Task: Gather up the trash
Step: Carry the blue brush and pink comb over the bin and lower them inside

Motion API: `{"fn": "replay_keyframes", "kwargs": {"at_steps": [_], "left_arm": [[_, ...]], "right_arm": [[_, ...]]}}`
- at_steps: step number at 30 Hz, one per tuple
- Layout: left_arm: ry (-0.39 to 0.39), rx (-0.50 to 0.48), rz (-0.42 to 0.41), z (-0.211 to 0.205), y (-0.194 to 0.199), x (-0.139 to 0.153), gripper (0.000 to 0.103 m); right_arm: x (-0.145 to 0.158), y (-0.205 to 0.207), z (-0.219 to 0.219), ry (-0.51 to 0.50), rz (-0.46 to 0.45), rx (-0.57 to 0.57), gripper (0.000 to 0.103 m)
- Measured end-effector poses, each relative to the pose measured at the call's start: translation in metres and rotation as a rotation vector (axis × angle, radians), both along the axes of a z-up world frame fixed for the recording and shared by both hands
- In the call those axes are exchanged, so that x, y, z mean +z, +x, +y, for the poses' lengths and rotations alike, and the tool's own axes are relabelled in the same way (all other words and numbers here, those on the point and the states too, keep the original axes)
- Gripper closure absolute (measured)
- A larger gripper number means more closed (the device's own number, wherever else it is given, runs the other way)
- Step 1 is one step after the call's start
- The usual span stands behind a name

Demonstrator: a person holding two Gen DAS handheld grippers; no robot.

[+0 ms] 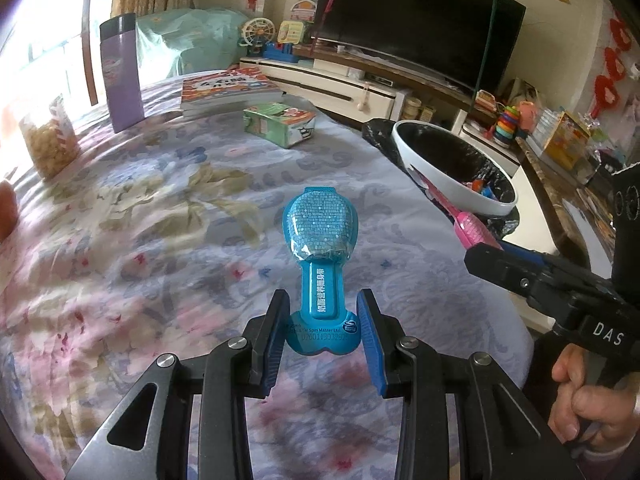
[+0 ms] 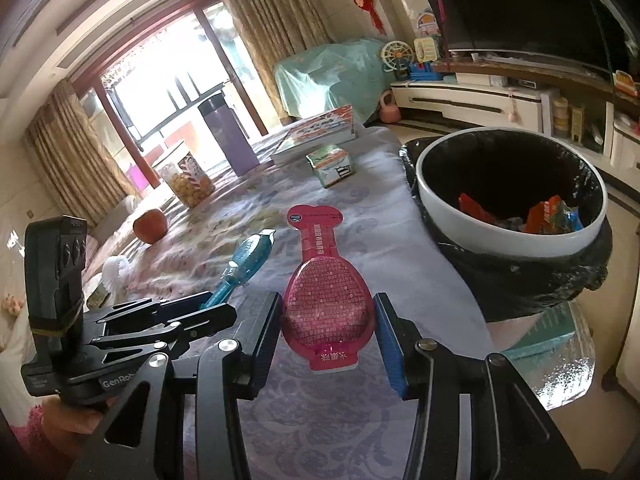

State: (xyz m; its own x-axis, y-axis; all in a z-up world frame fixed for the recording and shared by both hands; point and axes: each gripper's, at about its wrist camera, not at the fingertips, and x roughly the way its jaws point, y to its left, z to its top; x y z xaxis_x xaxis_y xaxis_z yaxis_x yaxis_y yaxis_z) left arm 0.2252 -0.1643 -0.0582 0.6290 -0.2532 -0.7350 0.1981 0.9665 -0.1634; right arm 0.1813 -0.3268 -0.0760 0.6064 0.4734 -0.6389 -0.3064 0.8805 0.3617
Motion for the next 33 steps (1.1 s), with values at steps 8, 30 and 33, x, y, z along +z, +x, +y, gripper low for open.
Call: {"fn": "replay_keyframes", "kwargs": {"at_steps": [8,30,33], "left_arm": [[-0.003,-0.008,-0.007,-0.005,0.003,0.002,0.070],[-0.010,-0.067,-0.036,-0.032,0.015,0.013,0.070],[-0.011,-0.077,-0.042,-0.037,0.017,0.016,0.070]], "right_arm": [[-0.001,0.001,-0.003,0.002,0.002,-0.010,0.056],[0.006,0.006,-0.034,0.005,-0.017,-0.079,0.056],[0.007,0.007,-0.038,0.005,-0.019,-0.085,0.056]]}}
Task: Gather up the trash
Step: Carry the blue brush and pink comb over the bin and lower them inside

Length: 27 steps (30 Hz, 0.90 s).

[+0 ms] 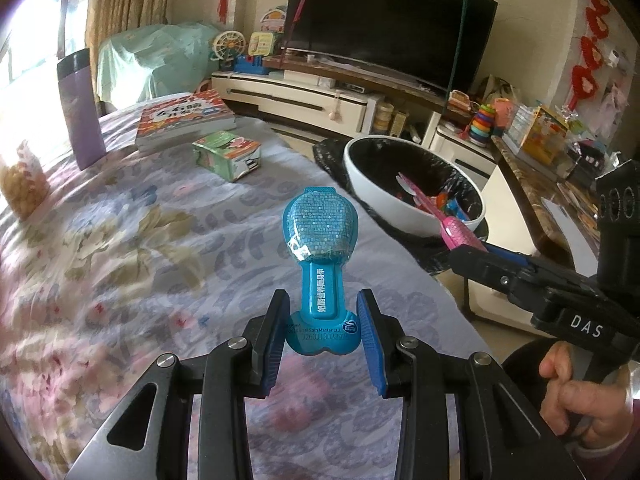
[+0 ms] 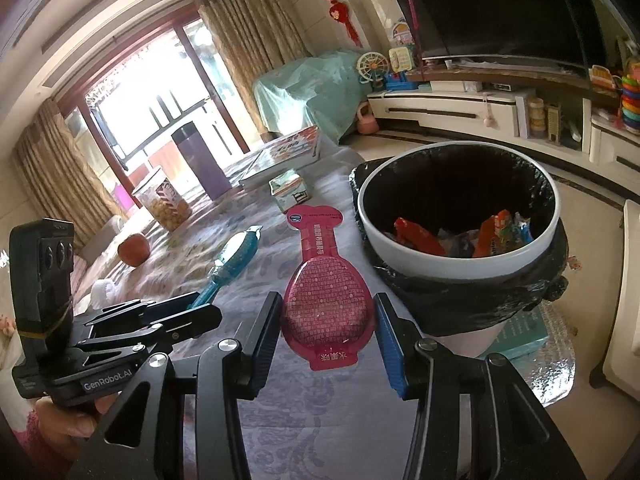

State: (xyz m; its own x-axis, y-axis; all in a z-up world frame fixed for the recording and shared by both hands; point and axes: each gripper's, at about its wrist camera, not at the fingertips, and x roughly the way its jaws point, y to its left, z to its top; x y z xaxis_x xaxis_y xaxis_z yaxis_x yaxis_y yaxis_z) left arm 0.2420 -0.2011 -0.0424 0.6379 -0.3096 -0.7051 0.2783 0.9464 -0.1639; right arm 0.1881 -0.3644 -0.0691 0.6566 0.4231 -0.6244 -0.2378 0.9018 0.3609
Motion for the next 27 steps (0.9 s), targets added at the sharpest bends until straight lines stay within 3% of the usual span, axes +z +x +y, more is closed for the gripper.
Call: {"fn": "replay_keyframes", "kwargs": {"at_steps": [27], "left_arm": [[0.019,-0.068,-0.025,-0.034,0.017,0.011,0.070]], "right_arm": [[0.009,0.006,-0.039,-0.004,-0.012,-0.070,0.056]]}}
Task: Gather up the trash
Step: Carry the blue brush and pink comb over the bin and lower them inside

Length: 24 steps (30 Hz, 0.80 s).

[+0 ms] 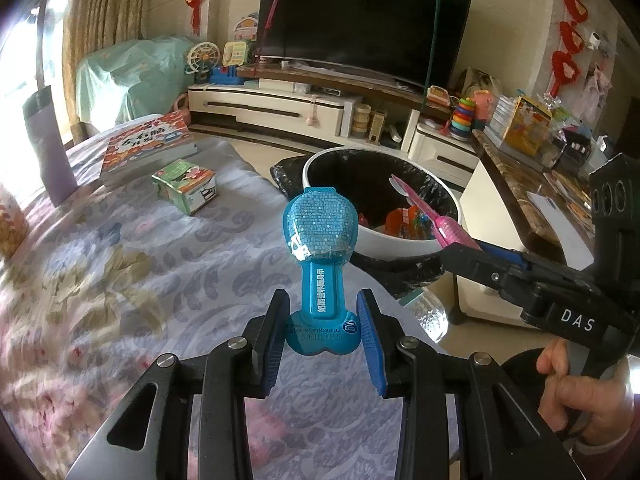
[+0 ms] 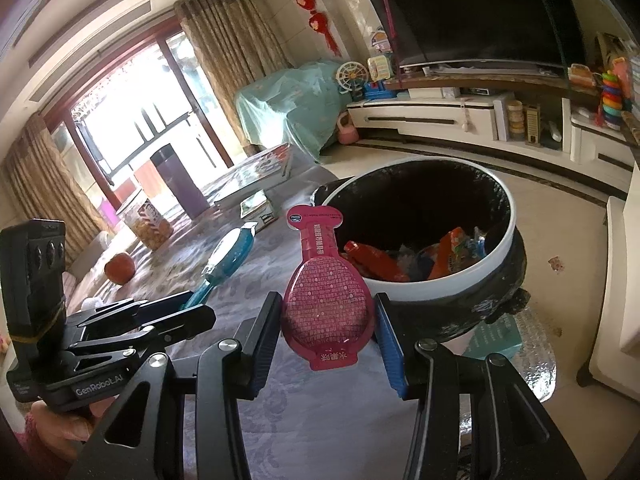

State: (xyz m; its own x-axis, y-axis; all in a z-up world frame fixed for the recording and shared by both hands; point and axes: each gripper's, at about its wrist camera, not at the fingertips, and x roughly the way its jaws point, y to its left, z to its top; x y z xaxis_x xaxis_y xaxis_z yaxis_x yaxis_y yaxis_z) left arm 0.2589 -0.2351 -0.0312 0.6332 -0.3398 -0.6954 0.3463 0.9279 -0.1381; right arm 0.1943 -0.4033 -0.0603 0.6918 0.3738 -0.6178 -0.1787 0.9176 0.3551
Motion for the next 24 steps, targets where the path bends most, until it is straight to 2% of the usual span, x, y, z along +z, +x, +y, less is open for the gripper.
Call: {"fn": "replay_keyframes", "kwargs": {"at_steps": [24], "left_arm": [[0.026,-0.059,-0.025,-0.034,0.028,0.009,0.070]], "right_arm": [[0.008,0.021,-0.038,-0.015,-0.006,-0.061,0.056]]}}
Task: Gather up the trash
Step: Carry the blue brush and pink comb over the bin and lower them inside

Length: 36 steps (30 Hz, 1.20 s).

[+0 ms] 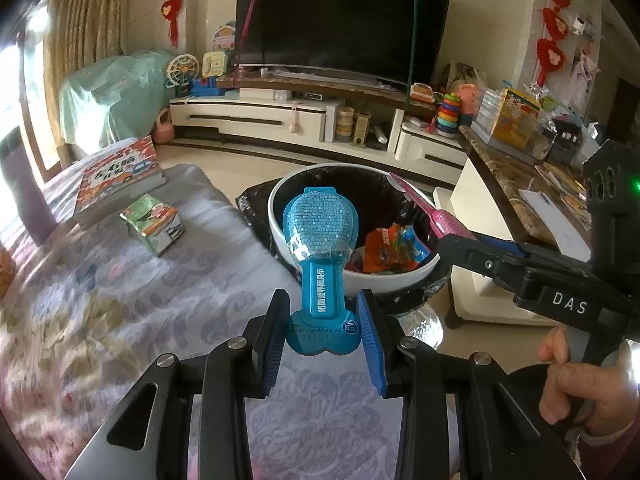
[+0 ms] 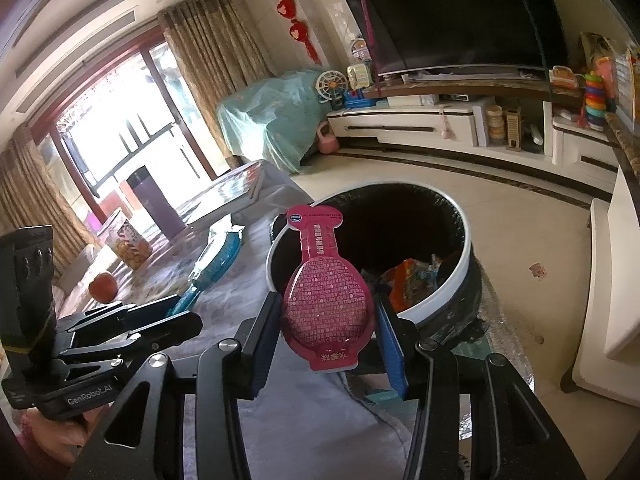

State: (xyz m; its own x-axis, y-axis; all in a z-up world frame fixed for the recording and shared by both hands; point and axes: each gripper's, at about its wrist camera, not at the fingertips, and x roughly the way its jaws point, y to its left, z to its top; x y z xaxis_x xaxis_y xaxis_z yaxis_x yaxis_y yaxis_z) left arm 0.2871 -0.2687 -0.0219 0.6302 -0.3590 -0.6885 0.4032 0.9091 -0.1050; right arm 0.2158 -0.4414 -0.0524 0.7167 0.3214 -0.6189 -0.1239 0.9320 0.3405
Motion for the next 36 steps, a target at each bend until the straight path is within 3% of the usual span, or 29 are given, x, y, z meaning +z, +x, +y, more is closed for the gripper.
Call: {"fn": "replay_keyframes", "kwargs": {"at_steps": [36], "left_arm": [[0.040,-0.031,0.022,-0.036,0.060,-0.002,0.069]], "right_arm": [[-0.005,0.043,-0.028,-0.039,0.046,-0.026,0.056]]}}
